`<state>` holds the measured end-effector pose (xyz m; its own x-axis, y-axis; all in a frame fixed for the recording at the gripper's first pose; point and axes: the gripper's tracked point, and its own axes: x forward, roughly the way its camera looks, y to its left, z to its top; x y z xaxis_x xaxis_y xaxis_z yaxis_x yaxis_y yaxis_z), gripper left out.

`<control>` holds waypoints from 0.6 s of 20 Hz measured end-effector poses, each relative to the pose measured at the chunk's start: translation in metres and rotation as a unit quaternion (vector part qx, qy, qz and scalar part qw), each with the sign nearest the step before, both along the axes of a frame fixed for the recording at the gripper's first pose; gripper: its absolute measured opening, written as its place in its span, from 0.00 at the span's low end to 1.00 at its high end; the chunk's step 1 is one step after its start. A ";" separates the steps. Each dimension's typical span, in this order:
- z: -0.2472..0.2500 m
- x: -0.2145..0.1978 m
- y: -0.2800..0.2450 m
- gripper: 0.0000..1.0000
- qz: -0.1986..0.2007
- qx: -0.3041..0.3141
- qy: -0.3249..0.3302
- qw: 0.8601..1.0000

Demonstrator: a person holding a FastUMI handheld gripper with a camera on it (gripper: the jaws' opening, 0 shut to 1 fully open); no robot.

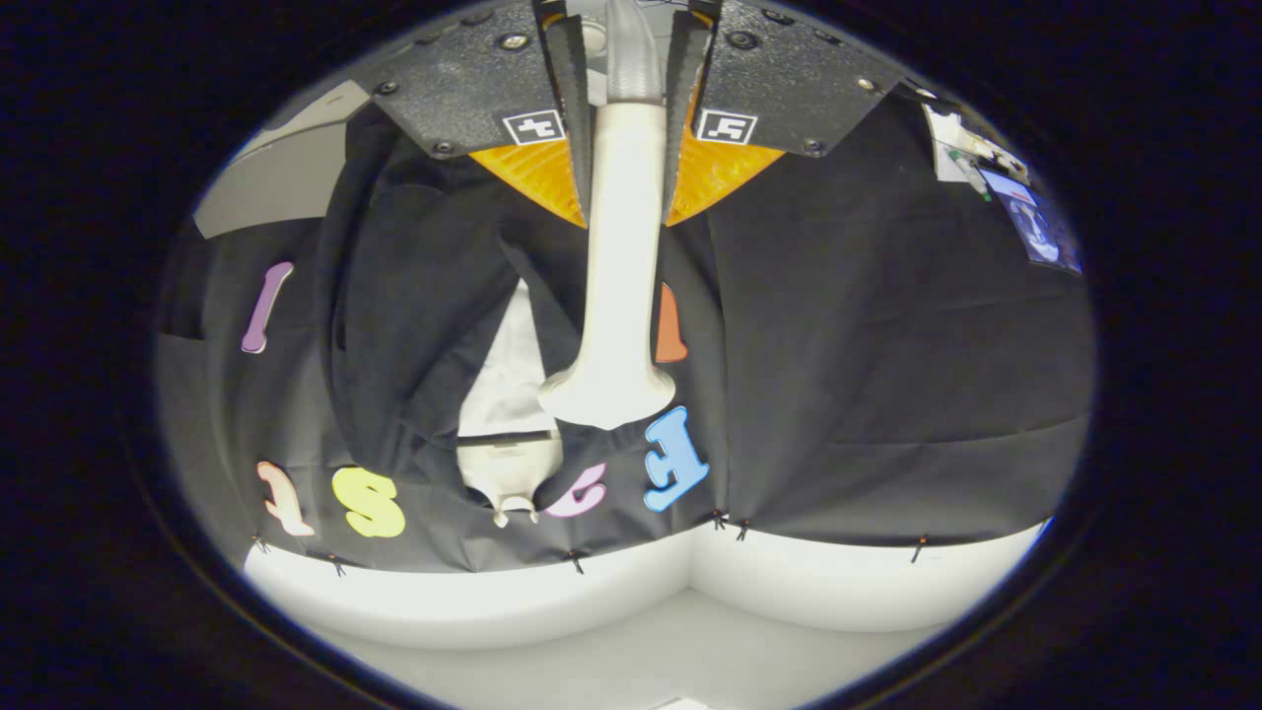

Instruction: Iron the clothes twice with a garment steamer, once on the left side and once on the right side.

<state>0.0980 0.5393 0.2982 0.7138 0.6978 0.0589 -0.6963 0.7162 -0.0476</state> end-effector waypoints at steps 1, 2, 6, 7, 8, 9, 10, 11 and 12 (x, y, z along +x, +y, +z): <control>0.002 0.003 0.008 0.35 0.000 0.000 0.000 1.000; 0.003 0.007 0.015 0.35 -0.001 0.002 0.003 1.000; -0.001 0.029 0.029 0.36 -0.015 0.000 0.020 1.000; -0.004 0.034 0.032 0.36 -0.018 -0.003 0.023 1.000; -0.006 0.038 0.033 0.36 -0.021 -0.005 0.025 0.999; -0.008 0.042 0.033 0.35 -0.023 -0.009 0.027 0.999; -0.011 0.046 0.034 0.35 -0.025 -0.013 0.028 0.999; -0.016 0.048 0.034 0.36 -0.026 -0.017 0.031 0.999; -0.019 0.050 0.034 0.36 -0.026 -0.019 0.034 0.999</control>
<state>0.1480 0.5730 0.2788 0.7510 0.6600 -0.0168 -0.6602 0.7505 -0.0297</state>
